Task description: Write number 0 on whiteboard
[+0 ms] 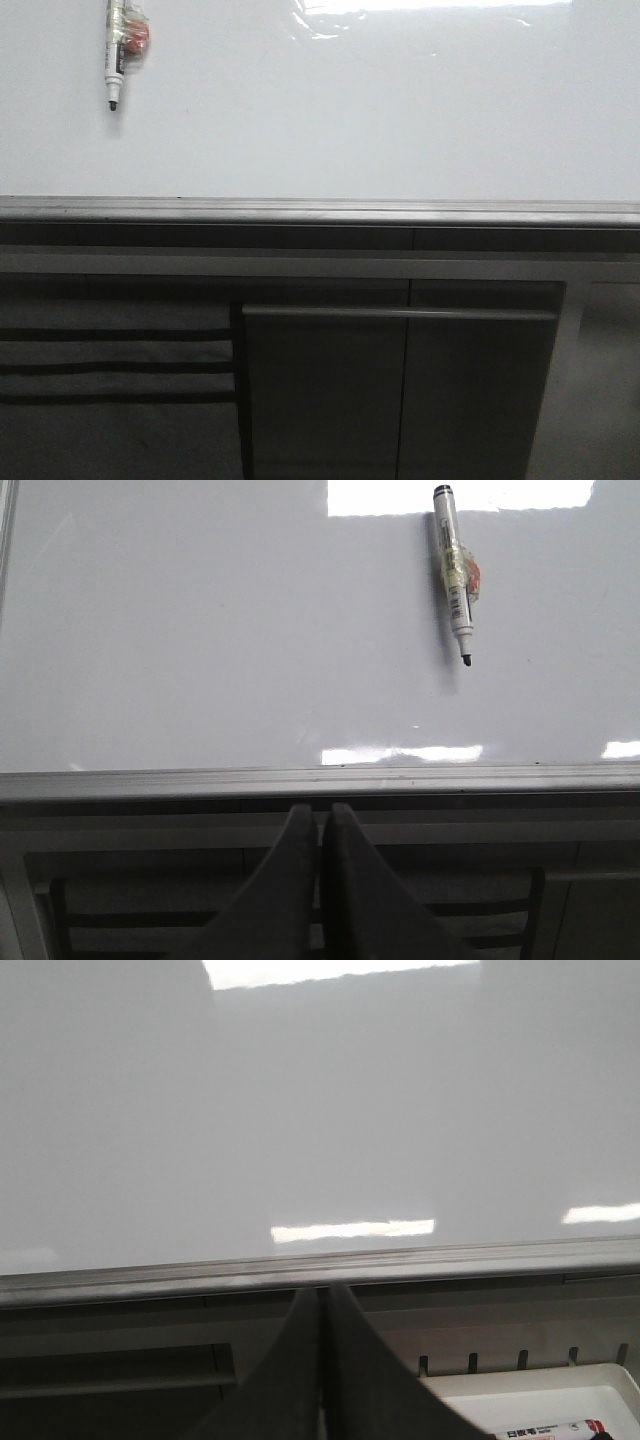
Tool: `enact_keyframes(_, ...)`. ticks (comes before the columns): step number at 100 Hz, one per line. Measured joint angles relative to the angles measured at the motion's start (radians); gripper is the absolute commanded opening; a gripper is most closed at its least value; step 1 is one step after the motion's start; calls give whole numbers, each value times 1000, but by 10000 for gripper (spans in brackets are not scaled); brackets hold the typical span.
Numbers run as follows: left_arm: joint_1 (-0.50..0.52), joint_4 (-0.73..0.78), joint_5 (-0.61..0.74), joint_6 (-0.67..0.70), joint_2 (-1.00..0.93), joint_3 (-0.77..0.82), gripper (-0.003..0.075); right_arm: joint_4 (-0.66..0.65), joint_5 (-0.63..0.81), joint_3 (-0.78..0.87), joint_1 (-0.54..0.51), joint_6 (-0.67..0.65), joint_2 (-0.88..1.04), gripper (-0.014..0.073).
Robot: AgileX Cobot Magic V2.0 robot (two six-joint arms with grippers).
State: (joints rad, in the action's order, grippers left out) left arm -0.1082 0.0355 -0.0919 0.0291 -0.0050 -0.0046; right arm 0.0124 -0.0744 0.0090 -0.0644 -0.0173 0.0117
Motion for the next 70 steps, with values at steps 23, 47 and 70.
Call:
enact_keyframes(23,0,0,9,0,0,0,-20,0,0,0,0,0,0,-73)
enact_keyframes(47,0,-14,53,0,0,0,-20,0,3,0,0,0,0,-73)
enact_keyframes(70,0,-89,98,0,0,-49,-20,27,-21,-60,0,0,0,-73)
